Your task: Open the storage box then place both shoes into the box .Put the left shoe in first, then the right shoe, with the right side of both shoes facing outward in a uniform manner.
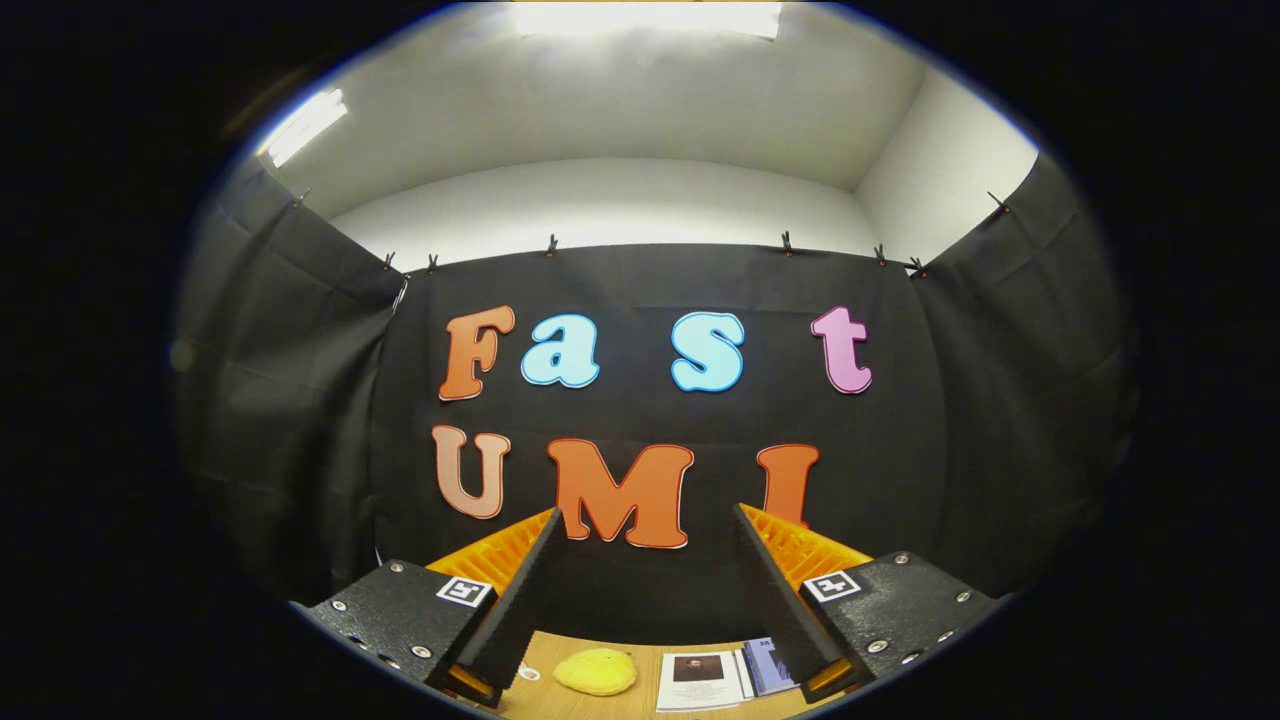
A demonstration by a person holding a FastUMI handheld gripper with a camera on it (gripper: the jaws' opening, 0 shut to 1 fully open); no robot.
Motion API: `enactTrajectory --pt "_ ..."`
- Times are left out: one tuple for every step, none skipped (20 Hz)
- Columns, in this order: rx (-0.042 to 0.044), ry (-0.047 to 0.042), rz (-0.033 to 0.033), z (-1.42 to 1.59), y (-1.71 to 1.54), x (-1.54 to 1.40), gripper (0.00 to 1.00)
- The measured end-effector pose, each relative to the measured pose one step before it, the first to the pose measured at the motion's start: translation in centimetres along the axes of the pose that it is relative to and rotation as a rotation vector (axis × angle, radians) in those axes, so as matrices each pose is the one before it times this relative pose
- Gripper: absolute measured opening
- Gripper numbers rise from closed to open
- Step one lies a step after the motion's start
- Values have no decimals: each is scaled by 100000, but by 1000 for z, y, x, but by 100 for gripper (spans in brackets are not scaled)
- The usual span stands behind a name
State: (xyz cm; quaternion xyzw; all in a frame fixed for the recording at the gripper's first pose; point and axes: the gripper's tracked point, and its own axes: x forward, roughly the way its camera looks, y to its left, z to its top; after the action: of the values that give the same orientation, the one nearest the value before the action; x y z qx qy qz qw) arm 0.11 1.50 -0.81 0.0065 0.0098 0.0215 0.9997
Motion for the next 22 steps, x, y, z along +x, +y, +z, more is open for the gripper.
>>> enactTrajectory --pt "201 553 281 -291 158 181 97" --pt "374 798 434 -405 171 190 97" --pt "1050 1453 1299 -512 388 4 97" --pt "1845 2150 1156 -679 422 68 97" --pt "1899 2067 1720 -736 413 92 97" --pt "2029 2294 2042 -750 540 168 97" --pt "2197 2630 2224 -898 488 42 97" --pt "2468 2868 3135 -1073 850 144 97" --pt "2704 2838 3532 -1306 887 175 98" --pt "1937 2768 3667 -1358 822 264 98" --pt "1264 3951 2327 -1631 438 219 97" --pt "812 4377 2721 -1942 628 174 97" --pt "1347 4979 2352 -2000 793 337 97" --pt "2378 5486 2870 -2176 781 359 97" --pt "3071 5646 2886 -2087 724 494 97" --pt "3428 5762 3753 -2283 780 479 98" --pt "3681 6406 3052 -2166 684 946 98" --pt "4440 7606 1899 -2647 255 883 98" --pt "3900 6005 1435 -2463 -56 1190 98" --pt "4112 5024 159 -1787 -216 1307 98" --pt "4584 3876 1317 -1215 25 1122 98" --pt "4355 4015 731 -1316 -96 821 98"
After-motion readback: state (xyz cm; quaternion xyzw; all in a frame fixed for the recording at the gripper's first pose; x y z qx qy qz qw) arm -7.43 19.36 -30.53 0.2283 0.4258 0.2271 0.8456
